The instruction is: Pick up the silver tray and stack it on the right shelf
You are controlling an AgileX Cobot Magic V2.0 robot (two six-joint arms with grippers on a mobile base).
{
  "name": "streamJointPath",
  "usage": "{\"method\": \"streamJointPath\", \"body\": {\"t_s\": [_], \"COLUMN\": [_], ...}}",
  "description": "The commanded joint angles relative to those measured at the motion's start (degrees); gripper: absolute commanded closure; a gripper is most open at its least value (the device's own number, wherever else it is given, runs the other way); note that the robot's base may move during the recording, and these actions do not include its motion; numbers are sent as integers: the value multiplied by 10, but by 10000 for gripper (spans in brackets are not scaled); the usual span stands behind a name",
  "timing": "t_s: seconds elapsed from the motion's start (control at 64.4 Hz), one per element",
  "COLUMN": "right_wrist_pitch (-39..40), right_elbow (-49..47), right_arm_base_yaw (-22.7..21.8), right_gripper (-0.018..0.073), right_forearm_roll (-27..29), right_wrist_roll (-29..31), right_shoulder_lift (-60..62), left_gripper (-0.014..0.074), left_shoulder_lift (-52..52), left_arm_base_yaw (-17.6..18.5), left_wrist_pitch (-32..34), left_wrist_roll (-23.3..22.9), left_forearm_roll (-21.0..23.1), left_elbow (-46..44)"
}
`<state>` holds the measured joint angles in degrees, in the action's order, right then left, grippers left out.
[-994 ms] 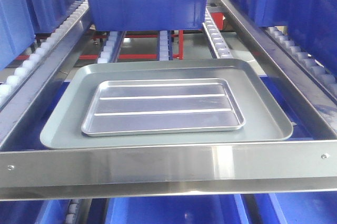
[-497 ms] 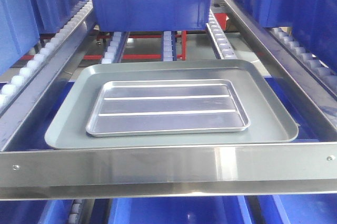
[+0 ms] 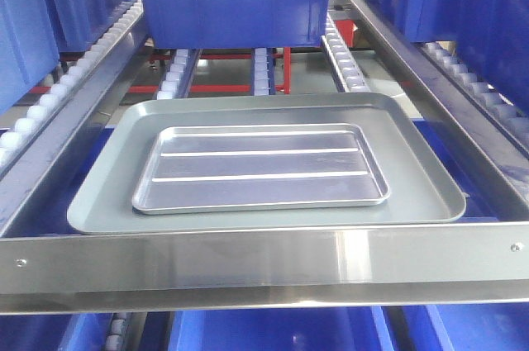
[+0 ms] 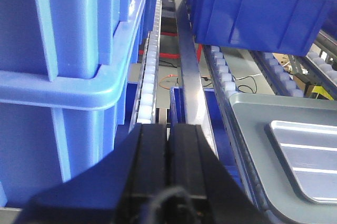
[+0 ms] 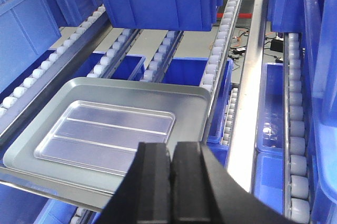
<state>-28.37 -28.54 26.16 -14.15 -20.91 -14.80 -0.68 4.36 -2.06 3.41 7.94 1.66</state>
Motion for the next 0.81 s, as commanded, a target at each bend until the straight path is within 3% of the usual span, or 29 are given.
{"method": "streamJointPath", "body": {"t_s": [0.0,0.792], "right_wrist_pitch": [51,70], "right_elbow": [-16,-16], "right_arm_base_yaw": [-3,-3], "right_gripper": [511,511], "right_forearm_roll": [-13,-14], "right_wrist_roll": [4,4], "right_shoulder_lift": [-5,-5], "left_gripper": [688,688], "left_shoulder_lift": [-7,-7], "left_arm_base_yaw": [0,0], "left_wrist_pitch": [53,53], "left_wrist_roll": [0,0], "left_forearm_roll": [5,5], "left_elbow": [11,11]}}
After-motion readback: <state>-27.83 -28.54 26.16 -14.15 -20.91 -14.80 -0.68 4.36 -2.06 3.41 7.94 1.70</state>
